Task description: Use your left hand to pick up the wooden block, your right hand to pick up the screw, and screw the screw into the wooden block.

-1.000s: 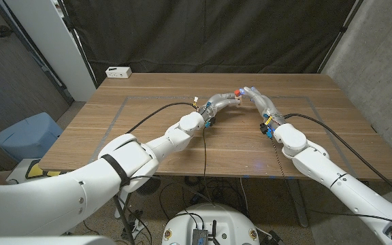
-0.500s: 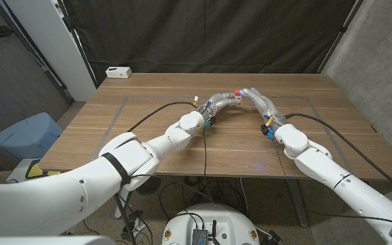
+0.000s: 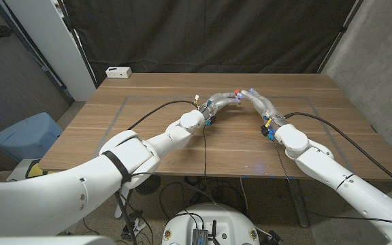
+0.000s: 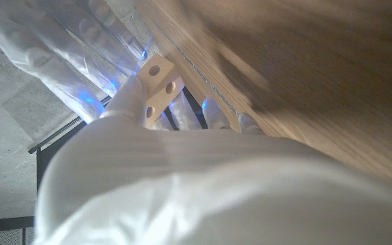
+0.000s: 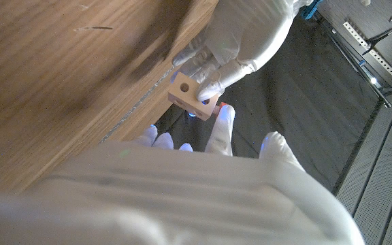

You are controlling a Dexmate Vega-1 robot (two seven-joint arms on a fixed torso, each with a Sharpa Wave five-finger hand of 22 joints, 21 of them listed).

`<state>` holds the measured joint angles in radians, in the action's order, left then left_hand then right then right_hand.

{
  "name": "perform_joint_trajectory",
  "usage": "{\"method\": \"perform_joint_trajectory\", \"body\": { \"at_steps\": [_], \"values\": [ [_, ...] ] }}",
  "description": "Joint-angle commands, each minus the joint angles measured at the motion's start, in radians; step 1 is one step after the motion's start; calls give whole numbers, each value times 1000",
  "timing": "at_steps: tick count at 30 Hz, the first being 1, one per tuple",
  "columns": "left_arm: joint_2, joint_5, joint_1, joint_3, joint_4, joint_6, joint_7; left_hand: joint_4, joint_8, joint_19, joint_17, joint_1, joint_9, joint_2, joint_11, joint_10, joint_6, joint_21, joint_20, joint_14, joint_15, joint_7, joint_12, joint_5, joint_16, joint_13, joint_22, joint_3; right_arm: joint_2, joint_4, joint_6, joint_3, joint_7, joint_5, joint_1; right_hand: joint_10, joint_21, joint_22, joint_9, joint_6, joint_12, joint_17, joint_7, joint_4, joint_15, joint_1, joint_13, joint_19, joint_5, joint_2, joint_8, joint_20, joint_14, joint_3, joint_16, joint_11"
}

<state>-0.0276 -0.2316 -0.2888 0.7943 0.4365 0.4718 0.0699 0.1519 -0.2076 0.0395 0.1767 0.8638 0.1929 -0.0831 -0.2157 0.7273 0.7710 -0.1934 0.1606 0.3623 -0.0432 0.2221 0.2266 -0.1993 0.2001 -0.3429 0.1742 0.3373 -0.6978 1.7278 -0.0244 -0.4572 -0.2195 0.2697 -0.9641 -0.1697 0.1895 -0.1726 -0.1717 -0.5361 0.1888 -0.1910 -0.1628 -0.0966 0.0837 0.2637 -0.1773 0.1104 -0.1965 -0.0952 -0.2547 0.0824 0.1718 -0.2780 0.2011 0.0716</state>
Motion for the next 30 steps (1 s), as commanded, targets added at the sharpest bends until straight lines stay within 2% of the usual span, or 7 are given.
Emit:
{"method": "perform_joint_trajectory", "body": {
  "at_steps": [1, 10, 30],
  "values": [
    [-4, 4, 12, 6, -13, -12, -5, 5, -4, 9, 3, 3, 6, 4, 1, 17, 46, -7, 1, 12, -49, -1, 9, -3, 5, -3, 4, 5, -19, 34, 23, 19, -23, -12, -19, -46, 8, 0, -4, -8, 5, -1, 1, -6, -5, -4, -2, -5, 2, -10, 4, -2, 146, -3, 4, 10],
    [18, 18, 3, 13, 32, -21, -14, 4, -5, 11, 3, 3, 6, 4, 0, 25, 53, -7, 1, 15, -52, -6, 10, -2, 5, -4, 4, 5, -30, 43, 21, 42, -38, -13, -28, -37, 8, 0, -4, -12, 8, -1, 1, -8, -4, -4, -2, -7, 2, -10, 9, 1, 141, -4, 5, 9],
    [91, 51, -39, 21, 218, -117, -25, 5, -4, 11, 3, 6, 5, 7, 0, 31, 58, -6, 0, 15, -52, -5, 9, -2, 4, -5, 4, 4, -23, -47, -9, 56, -2, 5, 32, -34, 8, 0, -4, -2, 6, -1, 4, -12, 1, -7, -2, -10, 4, -4, 26, 5, 138, -2, 5, 5]
  ]
}}
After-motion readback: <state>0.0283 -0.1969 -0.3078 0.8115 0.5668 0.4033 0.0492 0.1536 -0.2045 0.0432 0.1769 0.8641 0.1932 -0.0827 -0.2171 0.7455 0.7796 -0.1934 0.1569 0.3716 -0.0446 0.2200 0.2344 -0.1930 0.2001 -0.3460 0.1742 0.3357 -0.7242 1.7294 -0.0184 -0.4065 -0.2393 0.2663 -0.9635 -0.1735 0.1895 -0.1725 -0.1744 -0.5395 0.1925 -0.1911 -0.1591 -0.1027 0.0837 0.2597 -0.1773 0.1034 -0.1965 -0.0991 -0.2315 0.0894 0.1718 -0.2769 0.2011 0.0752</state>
